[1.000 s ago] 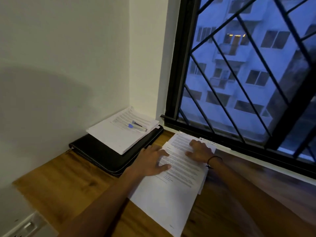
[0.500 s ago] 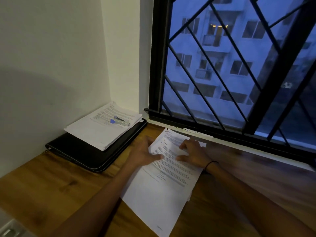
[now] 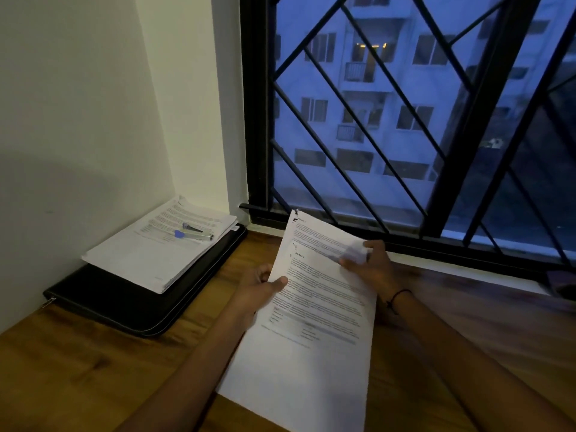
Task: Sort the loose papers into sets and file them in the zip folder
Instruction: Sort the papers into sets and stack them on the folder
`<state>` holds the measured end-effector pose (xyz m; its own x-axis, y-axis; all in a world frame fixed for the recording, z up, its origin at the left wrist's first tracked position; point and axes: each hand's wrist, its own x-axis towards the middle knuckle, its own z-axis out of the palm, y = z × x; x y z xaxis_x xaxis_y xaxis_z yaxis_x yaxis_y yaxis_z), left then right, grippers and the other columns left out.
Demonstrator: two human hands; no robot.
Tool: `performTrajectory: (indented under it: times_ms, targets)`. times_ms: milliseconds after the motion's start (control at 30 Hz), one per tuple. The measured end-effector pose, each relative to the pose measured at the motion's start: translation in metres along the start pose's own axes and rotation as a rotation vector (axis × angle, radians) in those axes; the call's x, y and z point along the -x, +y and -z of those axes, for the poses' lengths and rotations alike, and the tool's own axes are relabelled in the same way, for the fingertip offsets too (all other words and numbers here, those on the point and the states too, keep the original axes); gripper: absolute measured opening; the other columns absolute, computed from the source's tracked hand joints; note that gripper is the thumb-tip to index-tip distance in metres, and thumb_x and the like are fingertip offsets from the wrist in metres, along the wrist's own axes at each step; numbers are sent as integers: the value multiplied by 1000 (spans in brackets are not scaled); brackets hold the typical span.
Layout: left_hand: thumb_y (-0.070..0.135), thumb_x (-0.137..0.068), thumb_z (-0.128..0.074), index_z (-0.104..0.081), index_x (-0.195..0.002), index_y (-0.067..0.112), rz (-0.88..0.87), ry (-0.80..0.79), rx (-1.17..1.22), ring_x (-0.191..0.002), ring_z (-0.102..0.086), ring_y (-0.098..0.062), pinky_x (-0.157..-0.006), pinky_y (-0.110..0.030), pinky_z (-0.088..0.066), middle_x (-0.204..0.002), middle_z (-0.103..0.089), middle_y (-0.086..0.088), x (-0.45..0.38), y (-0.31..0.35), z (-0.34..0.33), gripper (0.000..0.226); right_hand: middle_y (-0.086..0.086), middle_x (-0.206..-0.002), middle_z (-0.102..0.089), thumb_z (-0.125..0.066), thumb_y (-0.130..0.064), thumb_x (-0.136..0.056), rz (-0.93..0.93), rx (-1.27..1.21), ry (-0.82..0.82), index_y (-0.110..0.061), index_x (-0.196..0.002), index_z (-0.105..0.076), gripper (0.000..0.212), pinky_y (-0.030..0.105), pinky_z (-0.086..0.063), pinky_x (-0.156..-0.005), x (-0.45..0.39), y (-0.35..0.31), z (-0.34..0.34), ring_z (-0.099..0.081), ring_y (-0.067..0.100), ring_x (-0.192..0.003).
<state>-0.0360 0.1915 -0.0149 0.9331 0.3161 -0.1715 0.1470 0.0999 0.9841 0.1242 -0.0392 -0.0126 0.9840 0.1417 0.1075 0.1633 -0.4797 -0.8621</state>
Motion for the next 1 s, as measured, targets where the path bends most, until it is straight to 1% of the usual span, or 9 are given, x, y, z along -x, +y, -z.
performTrajectory:
  times_ms: [67, 200, 233, 333, 467, 567, 667, 833, 1000]
  targets:
    - [3, -92, -72, -67, -113, 5, -6, 16, 52, -99, -76, -26, -88, -46, -62, -109, -78, -9, 2, -3, -10, 21, 13, -129, -58, -89, -42, -72, -60, -160, -74, -16, -136, -42, 84, 31, -53, -81, 4, 0, 14, -62, 24, -110]
    - [8, -89, -77, -69, -110, 9, -17, 20, 55, -90, -78, -22, -72, -37, -63, -100, -80, -2, -1, -3, -27, 22, 14, -130, -63, -93, -25, -64, 11, -378, -207, -26, -134, -44, 86, 47, -62, -84, 14, 8, 30, -69, 30, -109]
    - [10, -88, -79, -70, -110, 10, -10, 8, 50, -89, -78, -21, -72, -36, -63, -100, -80, -2, -3, 0, -29, 24, 14, -128, -65, -95, -22, -63, 29, -377, -203, -28, -133, -44, 86, 51, -63, -82, 16, 11, 32, -70, 31, -107]
    - [17, -86, -81, -69, -117, 15, 16, -66, 73, -97, -77, -24, -89, -46, -61, -106, -79, -3, -11, 7, -30, 33, 10, -124, -68, -96, -19, -63, 86, -375, -165, -31, -133, -47, 86, 53, -63, -78, 22, 14, 36, -72, 29, -104]
    - [20, -97, -68, -65, -128, 22, -24, -102, 132, -109, -73, -26, -95, -48, -58, -119, -76, -4, -31, 12, -25, 31, 2, -122, -69, -95, -16, -65, 132, -342, -152, -25, -132, -49, 82, 44, -64, -79, 28, 14, 41, -71, 20, -105]
    - [10, -102, -59, -64, -130, 17, -89, -113, 118, -110, -72, -28, -90, -44, -60, -119, -76, -6, -44, 11, -26, 29, -3, -116, -72, -95, -17, -65, 176, -263, -110, -21, -117, -58, 63, 34, -62, -79, 26, 16, 42, -71, 14, -102]
    - [6, -101, -58, -64, -128, 14, -158, -119, 92, -110, -73, -27, -87, -40, -61, -120, -75, -7, -50, 6, -28, 28, -4, -106, -77, -93, -13, -67, 221, -264, -109, -21, -105, -69, 46, 26, -60, -78, 26, 19, 45, -73, 12, -98]
    - [4, -101, -58, -65, -125, 14, -200, -116, 98, -108, -73, -26, -86, -38, -62, -120, -75, -7, -58, 1, -27, 28, -4, -110, -77, -92, -11, -69, 264, -270, -141, -19, -110, -69, 48, 33, -59, -85, 25, 24, 45, -73, 14, -101]
    - [5, -101, -58, -64, -129, 12, -221, -115, 62, -111, -72, -30, -92, -46, -59, -121, -74, -9, -60, -2, -27, 29, -10, -108, -76, -93, -18, -68, 256, -224, -125, -21, -107, -69, 46, 28, -58, -84, 23, 25, 43, -72, 9, -100]
